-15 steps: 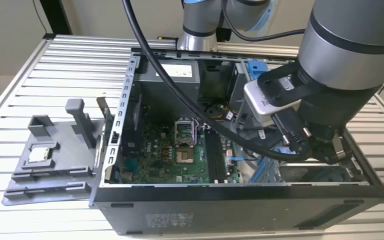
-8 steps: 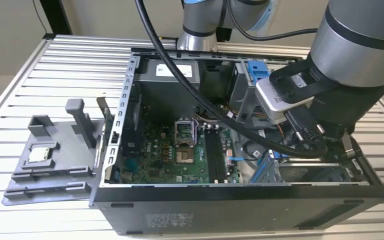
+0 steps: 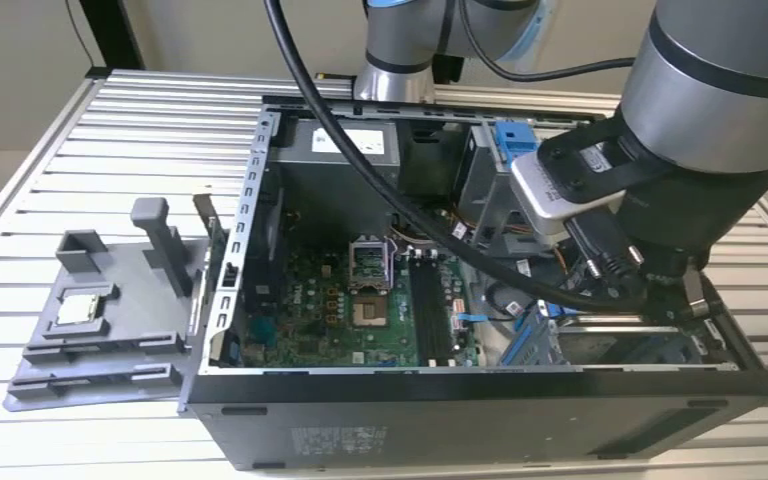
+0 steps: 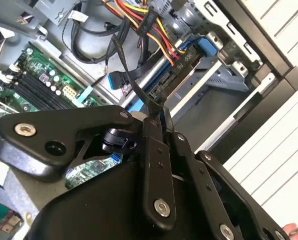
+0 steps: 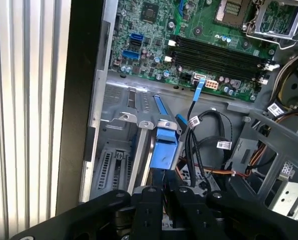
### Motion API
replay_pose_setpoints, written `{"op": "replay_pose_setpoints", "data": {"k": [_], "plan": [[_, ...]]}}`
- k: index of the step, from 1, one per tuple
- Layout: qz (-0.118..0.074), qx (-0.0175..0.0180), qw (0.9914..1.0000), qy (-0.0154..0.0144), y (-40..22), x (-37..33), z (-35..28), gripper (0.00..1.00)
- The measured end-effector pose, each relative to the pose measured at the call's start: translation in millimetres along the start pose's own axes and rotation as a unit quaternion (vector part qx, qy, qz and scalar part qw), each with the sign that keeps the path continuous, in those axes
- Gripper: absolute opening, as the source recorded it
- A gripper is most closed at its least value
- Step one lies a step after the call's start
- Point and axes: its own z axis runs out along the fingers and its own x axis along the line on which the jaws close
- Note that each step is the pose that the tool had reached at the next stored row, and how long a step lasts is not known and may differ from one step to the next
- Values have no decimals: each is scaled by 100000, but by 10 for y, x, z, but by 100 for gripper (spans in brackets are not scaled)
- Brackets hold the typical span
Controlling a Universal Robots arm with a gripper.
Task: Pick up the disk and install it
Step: 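Insert the second disk wire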
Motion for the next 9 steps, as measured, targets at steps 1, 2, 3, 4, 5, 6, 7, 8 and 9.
{"op": "replay_pose_setpoints", "data": {"k": [1, 2, 3, 4, 5, 6, 7, 8, 9], "plan": [[741, 54, 99997, 208, 0, 0, 0, 0], [1520, 112, 99988, 412, 0, 0, 0, 0], [2127, 158, 99976, 571, 0, 0, 1, 0], [2698, 198, 99961, 722, 0, 0, 2, 0], [3295, 245, 99942, 882, 1, 0, 3, 0], [3685, 250, 99927, 948, 2, 0, 5, 0], [4015, 164, 99915, 940, 2, 1, 5, 0], [4296, -89, 99904, 844, 1, 0, 3, 0], [4584, -463, 99891, 731, 2, 0, 3, 0]]}}
